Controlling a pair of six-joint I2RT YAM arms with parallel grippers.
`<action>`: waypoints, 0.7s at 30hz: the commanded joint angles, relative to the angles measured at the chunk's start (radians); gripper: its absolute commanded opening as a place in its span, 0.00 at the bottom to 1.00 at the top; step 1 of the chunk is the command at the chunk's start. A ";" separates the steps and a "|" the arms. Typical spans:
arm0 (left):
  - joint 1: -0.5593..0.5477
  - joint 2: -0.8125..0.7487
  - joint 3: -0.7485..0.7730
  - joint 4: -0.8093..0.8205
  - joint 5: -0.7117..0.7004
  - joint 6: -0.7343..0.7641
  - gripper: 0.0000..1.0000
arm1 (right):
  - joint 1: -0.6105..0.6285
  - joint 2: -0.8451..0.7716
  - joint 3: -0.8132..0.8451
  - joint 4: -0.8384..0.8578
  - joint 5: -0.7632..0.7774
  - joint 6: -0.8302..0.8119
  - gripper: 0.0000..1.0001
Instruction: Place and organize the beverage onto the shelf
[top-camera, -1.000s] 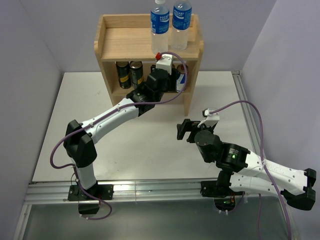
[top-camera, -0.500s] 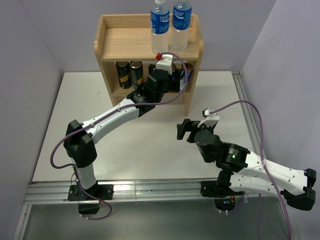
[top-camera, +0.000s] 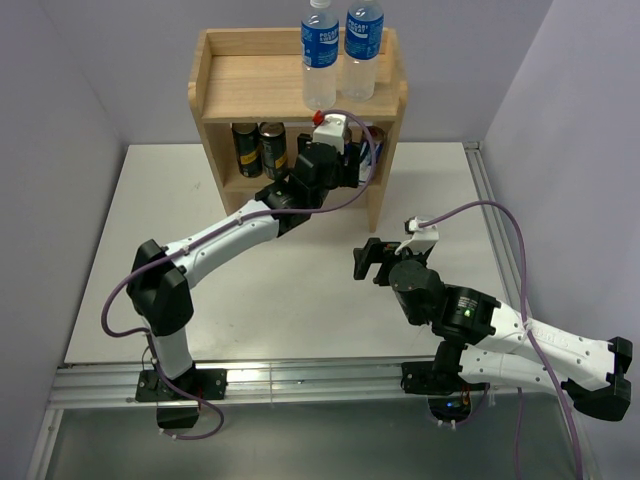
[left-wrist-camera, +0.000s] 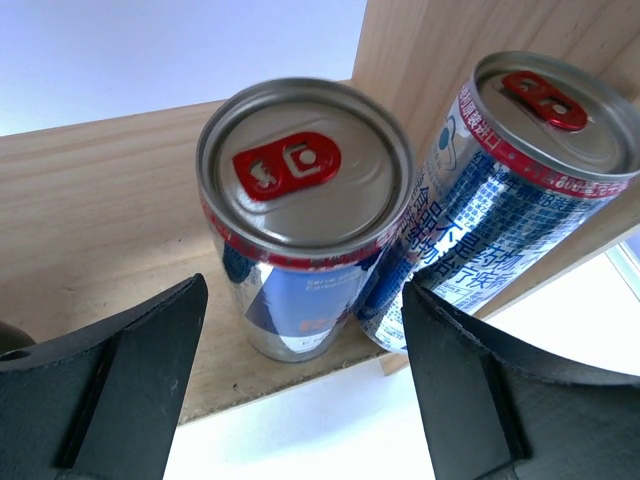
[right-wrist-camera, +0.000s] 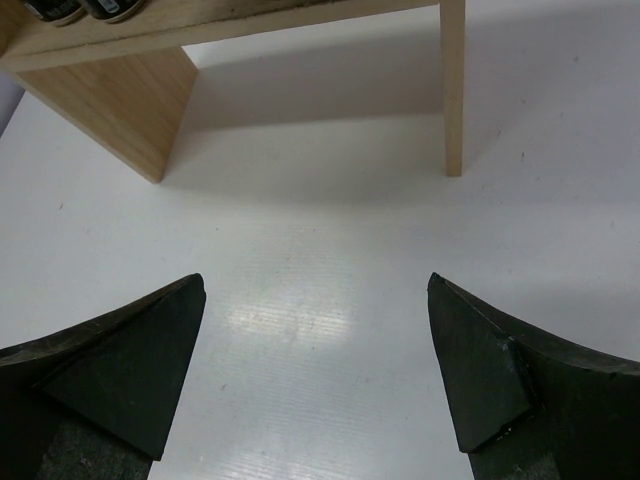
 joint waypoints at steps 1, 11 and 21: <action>-0.006 -0.056 -0.019 0.030 -0.019 -0.012 0.85 | -0.009 0.006 -0.002 0.043 0.009 0.007 0.99; -0.006 -0.095 -0.067 0.038 -0.037 -0.016 0.85 | -0.009 0.015 0.001 0.049 0.006 0.007 0.99; -0.012 -0.136 -0.100 0.025 -0.051 -0.038 0.85 | -0.009 0.015 0.003 0.039 0.005 0.013 0.99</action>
